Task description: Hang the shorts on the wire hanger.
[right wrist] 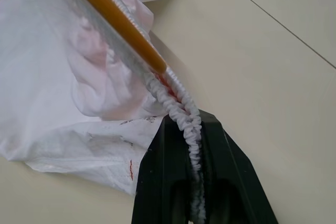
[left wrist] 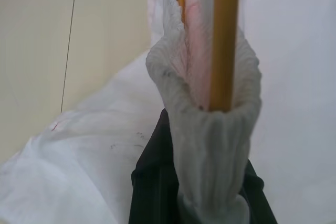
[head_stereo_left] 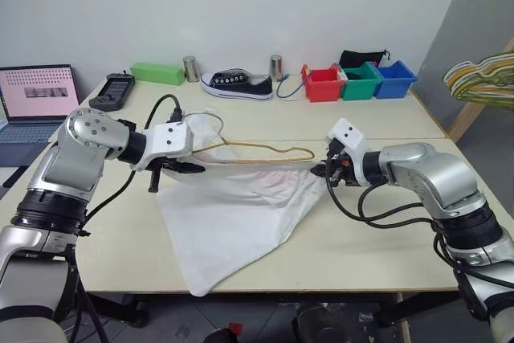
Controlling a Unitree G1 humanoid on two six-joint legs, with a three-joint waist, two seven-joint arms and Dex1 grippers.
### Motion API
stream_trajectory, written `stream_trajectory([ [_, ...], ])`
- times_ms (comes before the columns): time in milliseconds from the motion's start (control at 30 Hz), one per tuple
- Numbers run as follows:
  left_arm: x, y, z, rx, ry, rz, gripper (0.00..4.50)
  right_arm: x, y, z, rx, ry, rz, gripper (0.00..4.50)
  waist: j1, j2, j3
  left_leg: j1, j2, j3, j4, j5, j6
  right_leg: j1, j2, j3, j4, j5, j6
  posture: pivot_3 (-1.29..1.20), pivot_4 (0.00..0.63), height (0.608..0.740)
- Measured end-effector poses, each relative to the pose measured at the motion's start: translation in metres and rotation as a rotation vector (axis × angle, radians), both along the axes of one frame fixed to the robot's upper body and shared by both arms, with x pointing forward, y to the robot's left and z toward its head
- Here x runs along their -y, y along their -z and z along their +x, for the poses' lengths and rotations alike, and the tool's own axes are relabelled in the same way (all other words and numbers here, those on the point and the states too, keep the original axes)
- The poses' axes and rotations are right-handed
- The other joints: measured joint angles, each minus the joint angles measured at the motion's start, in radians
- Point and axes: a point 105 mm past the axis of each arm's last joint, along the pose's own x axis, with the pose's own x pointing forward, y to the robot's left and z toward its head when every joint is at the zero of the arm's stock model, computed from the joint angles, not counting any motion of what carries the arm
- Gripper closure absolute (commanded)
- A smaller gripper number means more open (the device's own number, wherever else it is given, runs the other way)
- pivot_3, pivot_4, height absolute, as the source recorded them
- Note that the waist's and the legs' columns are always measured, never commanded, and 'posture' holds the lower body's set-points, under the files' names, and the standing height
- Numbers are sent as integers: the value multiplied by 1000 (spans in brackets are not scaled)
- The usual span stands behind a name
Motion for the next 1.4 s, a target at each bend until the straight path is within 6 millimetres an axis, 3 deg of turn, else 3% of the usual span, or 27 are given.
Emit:
stream_trajectory([
  [267,-5,11,3,42,22,78,4500,0,-17,-2,55,-45,-50,4467,0,0,0,0,0,0,0,0,0,-3,0,1,0,0,0,-287,27,740],
  [467,-9,16,12,92,-4,138,4500,-17,-52,-1,169,-123,-87,4467,-3,1,0,-1,0,1,-2,0,0,-8,0,1,0,0,0,-302,32,740],
  [633,9,26,24,117,-16,121,4500,-44,-72,-2,256,-175,-94,4467,-6,1,0,-1,0,1,-2,0,0,-8,0,2,0,0,0,-315,31,740],
  [800,31,38,34,116,-35,63,4500,-54,-64,-1,291,-199,-154,4467,-6,1,0,-3,0,1,-1,0,0,-9,-1,2,1,1,-1,-311,27,740],
  [967,43,35,35,128,-33,46,4500,-43,-46,7,301,-189,-245,3282,-13,1,0,-3,-1,1,-2,0,0,-8,-1,2,2,1,-1,-306,24,740],
  [1100,47,33,33,133,-28,43,4500,-43,-46,7,333,-220,-273,2569,-29,1,0,-3,0,1,-1,0,0,-7,-1,2,2,1,-1,-305,23,740],
  [1133,48,33,33,132,-28,42,4500,-41,-47,8,344,-221,-290,2137,-32,1,0,-2,-1,1,-1,0,0,-7,-1,2,2,0,0,-305,23,740],
  [1233,54,30,29,133,-1,28,4500,-28,-44,14,382,-229,-367,1637,-29,1,0,-2,-1,1,-1,0,0,-8,-1,2,2,0,0,-300,22,740],
  [1400,61,22,25,147,41,18,4500,-13,-22,17,348,-273,-467,518,-28,1,0,-2,-1,1,-1,0,0,-7,-1,1,1,0,0,-290,20,740],
])
